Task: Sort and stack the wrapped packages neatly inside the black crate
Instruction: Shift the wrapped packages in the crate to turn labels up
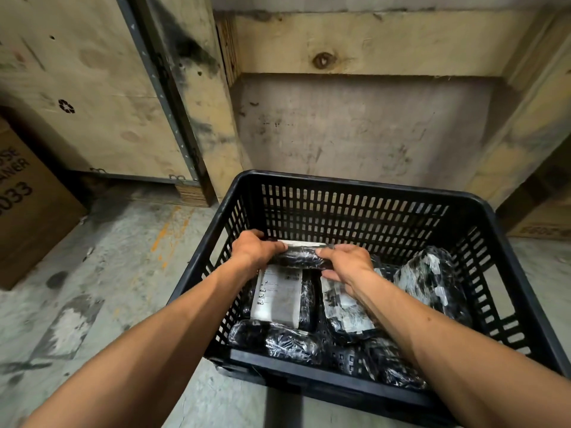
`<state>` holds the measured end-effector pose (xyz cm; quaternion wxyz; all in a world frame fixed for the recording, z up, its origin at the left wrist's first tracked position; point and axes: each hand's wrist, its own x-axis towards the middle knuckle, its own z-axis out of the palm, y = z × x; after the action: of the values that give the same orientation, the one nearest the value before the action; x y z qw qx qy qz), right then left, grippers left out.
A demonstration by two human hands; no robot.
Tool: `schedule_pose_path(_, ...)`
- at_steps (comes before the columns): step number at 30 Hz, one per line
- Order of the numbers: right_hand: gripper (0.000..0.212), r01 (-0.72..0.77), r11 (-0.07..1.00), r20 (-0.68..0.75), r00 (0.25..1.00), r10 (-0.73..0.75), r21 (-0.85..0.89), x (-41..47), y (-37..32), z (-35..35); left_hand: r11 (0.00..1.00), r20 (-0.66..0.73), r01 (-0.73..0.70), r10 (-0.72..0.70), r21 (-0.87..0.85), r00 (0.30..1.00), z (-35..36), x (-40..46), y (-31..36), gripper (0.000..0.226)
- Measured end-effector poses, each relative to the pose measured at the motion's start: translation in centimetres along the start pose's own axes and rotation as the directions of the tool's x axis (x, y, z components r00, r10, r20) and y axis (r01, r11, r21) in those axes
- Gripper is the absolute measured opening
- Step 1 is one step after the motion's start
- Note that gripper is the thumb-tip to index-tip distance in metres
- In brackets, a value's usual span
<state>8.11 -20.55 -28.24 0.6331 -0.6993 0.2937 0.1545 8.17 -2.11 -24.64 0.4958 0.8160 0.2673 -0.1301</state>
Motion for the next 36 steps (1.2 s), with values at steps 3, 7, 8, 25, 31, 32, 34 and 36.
schedule_pose_path(3, 0.049, 0.035, 0.999, 0.060, 0.998, -0.036, 0.020, -0.8, 0.4, -0.8, 0.995, 0.074, 0.060, -0.054, -0.080, 0.996, -0.9, -0.4, -0.8, 0.049)
schedule_pose_path(7, 0.044, 0.077, 0.987, 0.119, 0.988, -0.095, 0.143, -2.3, 0.5, -1.9, 0.964, 0.043, 0.018, -0.007, -0.267, 0.999, -2.3, -1.5, -1.4, 0.036)
schedule_pose_path(8, 0.043, 0.088, 0.984, 0.128, 0.986, -0.109, 0.157, -2.6, 0.5, -2.1, 0.952, 0.029, 0.006, 0.003, -0.305, 1.000, -2.4, -1.7, -1.5, 0.032)
schedule_pose_path(25, 0.088, 0.366, 0.912, 0.269, 0.874, -0.405, 0.185, -6.5, -1.3, -5.4, 0.893, 0.065, -0.443, 0.448, -0.084, 0.891, -3.9, -5.8, -0.6, 0.092)
schedule_pose_path(31, 0.082, 0.527, 0.841, 0.344, 0.817, -0.462, -0.124, -7.5, -1.5, -6.2, 0.863, 0.121, -0.504, 0.505, -0.045, 0.855, -3.9, -6.2, -0.8, 0.099)
schedule_pose_path(32, 0.086, 0.550, 0.824, 0.369, 0.801, -0.472, -0.139, -7.7, -1.5, -6.2, 0.862, 0.122, -0.502, 0.507, -0.074, 0.853, -4.0, -6.0, -0.9, 0.099)
schedule_pose_path(34, 0.099, 0.618, 0.753, 0.432, 0.757, -0.491, -0.228, -7.8, -1.3, -5.7, 0.866, 0.121, -0.492, 0.499, -0.084, 0.858, -4.2, -5.6, -1.3, 0.102)
schedule_pose_path(36, 0.117, 0.656, 0.681, 0.508, 0.729, -0.459, -0.326, -7.7, -0.9, -5.1, 0.876, 0.137, -0.481, 0.481, -0.040, 0.866, -4.5, -5.2, -1.7, 0.107)
